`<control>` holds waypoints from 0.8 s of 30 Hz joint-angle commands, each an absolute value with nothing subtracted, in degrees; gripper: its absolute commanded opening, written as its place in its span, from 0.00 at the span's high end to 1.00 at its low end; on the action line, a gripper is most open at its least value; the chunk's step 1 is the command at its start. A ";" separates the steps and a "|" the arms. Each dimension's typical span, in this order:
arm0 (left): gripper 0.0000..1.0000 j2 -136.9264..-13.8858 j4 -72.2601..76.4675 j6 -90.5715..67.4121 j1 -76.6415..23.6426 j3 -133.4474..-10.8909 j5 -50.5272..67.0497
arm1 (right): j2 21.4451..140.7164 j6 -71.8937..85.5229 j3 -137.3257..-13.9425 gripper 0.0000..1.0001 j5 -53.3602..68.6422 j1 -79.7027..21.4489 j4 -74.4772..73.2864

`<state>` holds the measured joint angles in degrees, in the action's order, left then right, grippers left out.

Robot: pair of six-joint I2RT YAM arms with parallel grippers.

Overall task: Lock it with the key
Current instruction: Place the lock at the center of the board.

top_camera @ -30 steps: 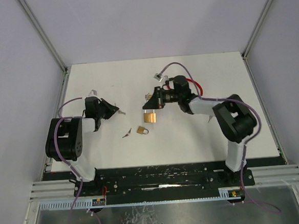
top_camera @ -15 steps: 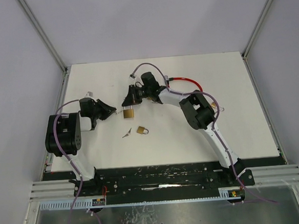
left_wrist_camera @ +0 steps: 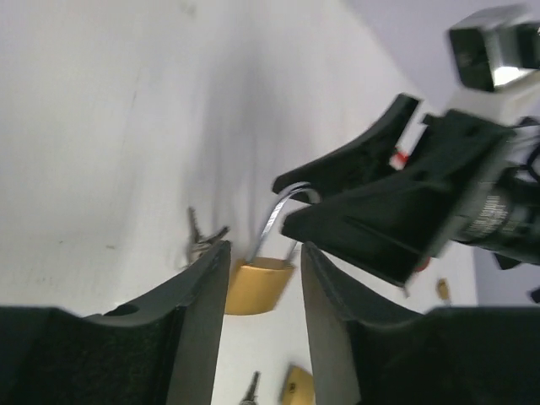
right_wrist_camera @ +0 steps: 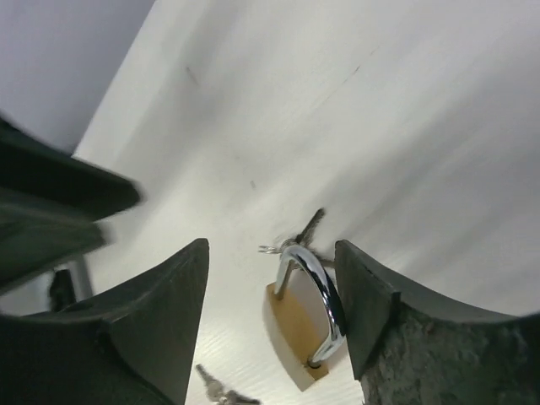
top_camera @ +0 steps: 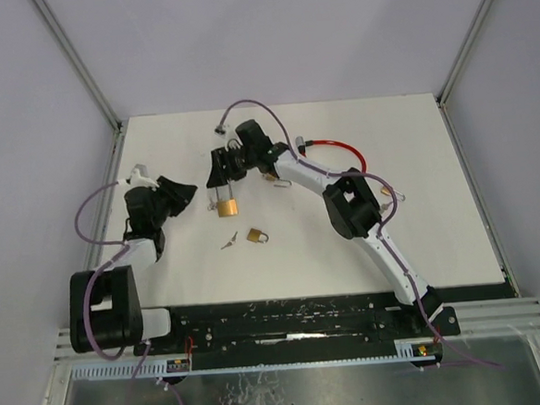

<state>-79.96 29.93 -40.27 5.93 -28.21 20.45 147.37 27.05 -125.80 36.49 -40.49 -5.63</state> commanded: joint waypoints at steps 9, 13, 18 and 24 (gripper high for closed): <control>0.00 -42.93 28.52 -43.69 7.13 -16.69 6.37 | 134.85 0.43 -127.86 0.31 29.65 -37.51 -18.01; 0.00 -38.87 38.86 -49.08 7.13 -11.49 10.37 | 129.26 -5.24 -122.87 0.32 32.67 -36.82 -19.96; 0.00 -43.44 35.42 -50.34 7.15 -16.54 21.36 | 120.91 -12.66 -115.44 0.32 36.27 -35.25 -22.82; 0.06 -49.05 32.24 -49.78 6.31 -18.38 30.50 | 117.80 -21.45 -109.69 0.31 35.61 -32.83 -28.09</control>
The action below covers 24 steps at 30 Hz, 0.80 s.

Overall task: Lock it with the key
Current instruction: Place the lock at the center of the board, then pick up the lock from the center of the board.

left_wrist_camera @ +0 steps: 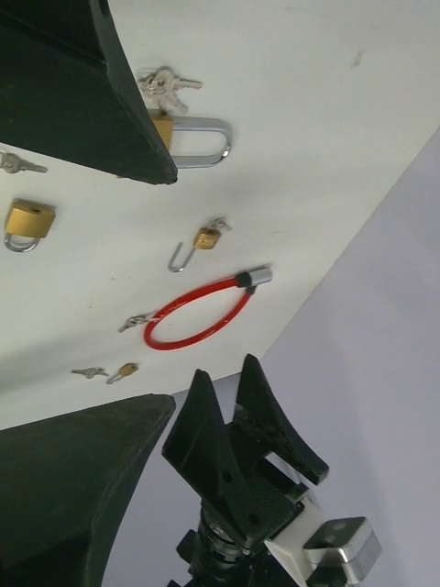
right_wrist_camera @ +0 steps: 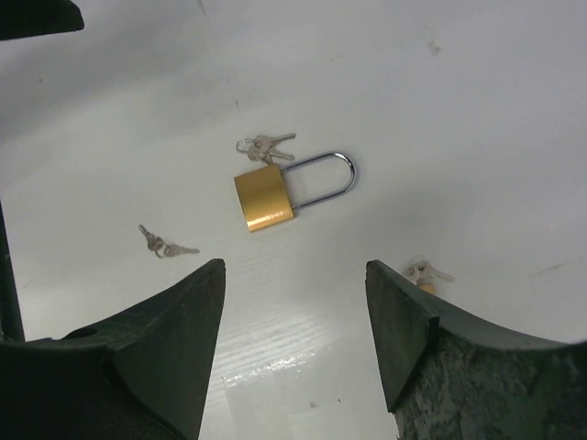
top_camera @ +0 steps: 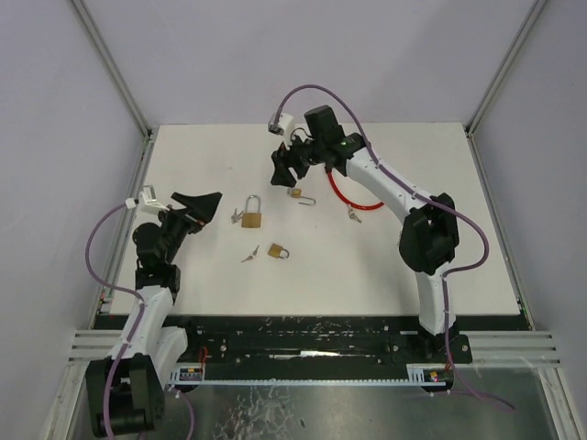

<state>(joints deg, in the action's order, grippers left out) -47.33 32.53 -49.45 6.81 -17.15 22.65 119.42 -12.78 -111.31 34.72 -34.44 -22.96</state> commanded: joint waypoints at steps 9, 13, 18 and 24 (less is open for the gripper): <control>0.08 -48.34 13.25 -35.00 -7.93 -23.29 12.21 | 126.40 -27.92 -116.83 0.34 28.20 -29.64 -39.99; 0.08 -49.20 13.52 -35.13 -8.78 -22.32 11.85 | 128.87 -28.21 -117.33 0.34 25.75 -29.54 -39.29; 0.08 -48.91 13.61 -35.24 -8.96 -21.96 11.79 | 131.85 -29.15 -119.65 0.34 21.94 -29.26 -39.25; 0.08 -48.71 13.85 -35.33 -9.05 -21.74 11.81 | 134.48 -29.12 -120.67 0.40 20.11 -28.84 -38.09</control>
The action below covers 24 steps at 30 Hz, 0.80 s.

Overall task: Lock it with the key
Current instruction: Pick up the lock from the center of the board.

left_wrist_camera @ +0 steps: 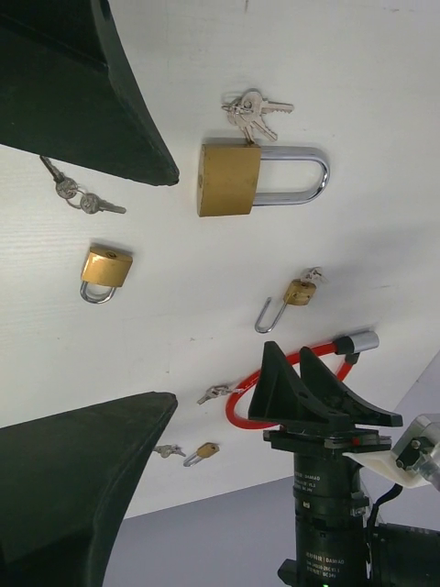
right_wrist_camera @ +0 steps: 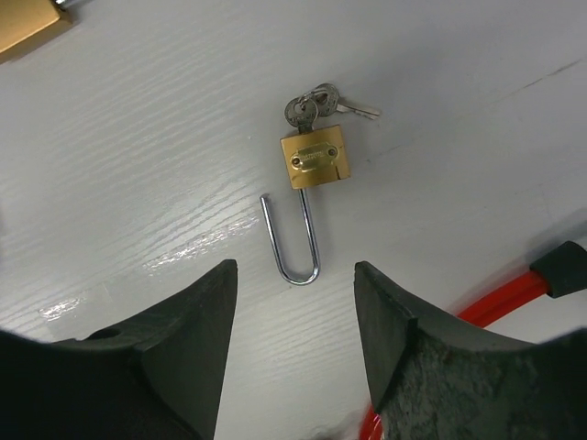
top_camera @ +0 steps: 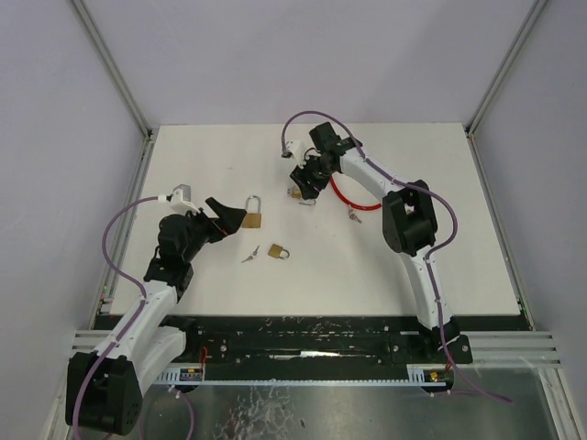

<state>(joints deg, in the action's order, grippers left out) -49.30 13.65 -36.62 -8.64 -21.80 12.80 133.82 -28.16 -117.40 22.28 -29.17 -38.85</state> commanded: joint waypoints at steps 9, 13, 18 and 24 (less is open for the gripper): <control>0.08 -48.47 13.66 -35.24 -9.03 -21.73 11.88 | 141.36 -33.91 -130.89 0.40 23.31 -28.85 -41.86; 0.08 -48.87 13.81 -35.31 -9.11 -21.95 12.13 | 142.21 -35.61 -130.97 0.38 24.17 -28.94 -41.16; 0.08 -48.79 13.84 -35.24 -9.16 -21.88 12.09 | 143.94 -36.55 -133.00 0.26 25.13 -29.20 -40.81; 0.08 -49.00 14.02 -35.28 -9.09 -21.93 12.11 | 145.90 -36.39 -134.03 0.25 25.28 -29.73 -40.20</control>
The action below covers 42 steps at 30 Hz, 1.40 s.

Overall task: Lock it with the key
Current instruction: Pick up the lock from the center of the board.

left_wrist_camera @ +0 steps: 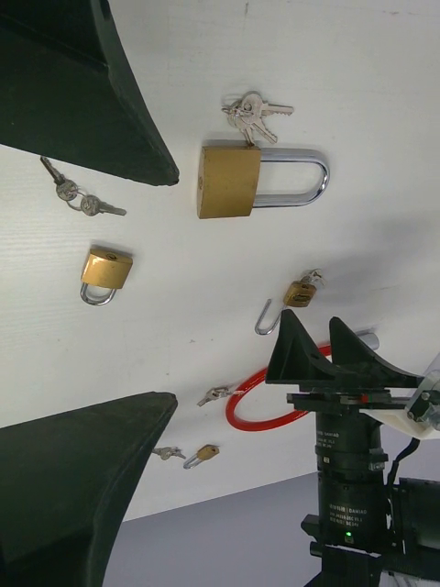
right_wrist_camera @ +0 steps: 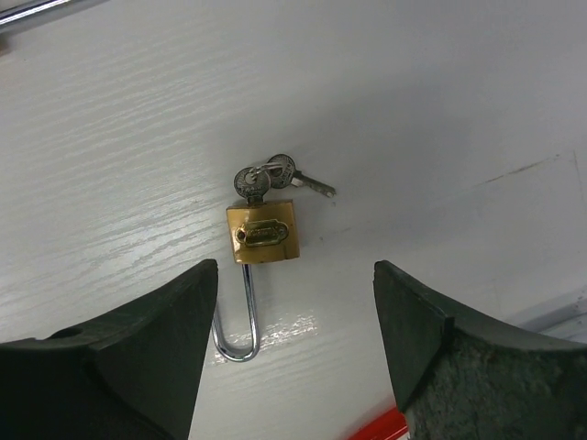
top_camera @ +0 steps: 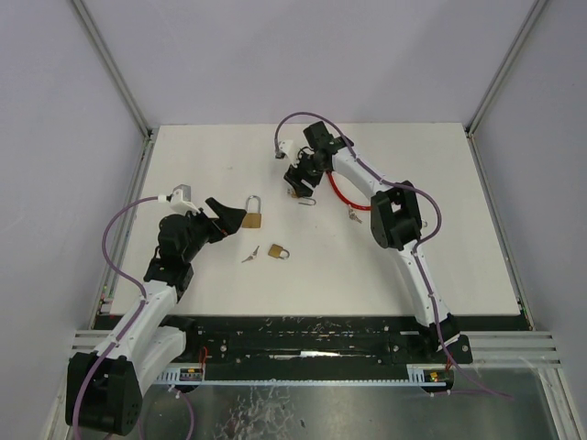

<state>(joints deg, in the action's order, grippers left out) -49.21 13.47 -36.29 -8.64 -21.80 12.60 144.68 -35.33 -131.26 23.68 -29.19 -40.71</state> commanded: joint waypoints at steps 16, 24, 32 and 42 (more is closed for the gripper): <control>0.08 -48.79 14.06 -35.42 -9.15 -22.23 12.59 | 148.35 -37.34 -134.65 0.50 25.63 -30.59 -40.10; 0.08 -48.52 14.74 -36.45 -9.11 -22.06 14.44 | 146.79 -39.74 -133.26 0.77 27.83 -30.59 -42.28; 0.09 -48.96 22.55 -43.60 -10.67 -19.47 23.09 | 132.10 -43.98 -123.15 0.87 27.45 -30.28 -35.94; 0.10 -50.69 36.20 -50.85 -19.94 -17.75 24.75 | 106.44 -48.55 -99.11 0.90 33.08 -30.54 -34.83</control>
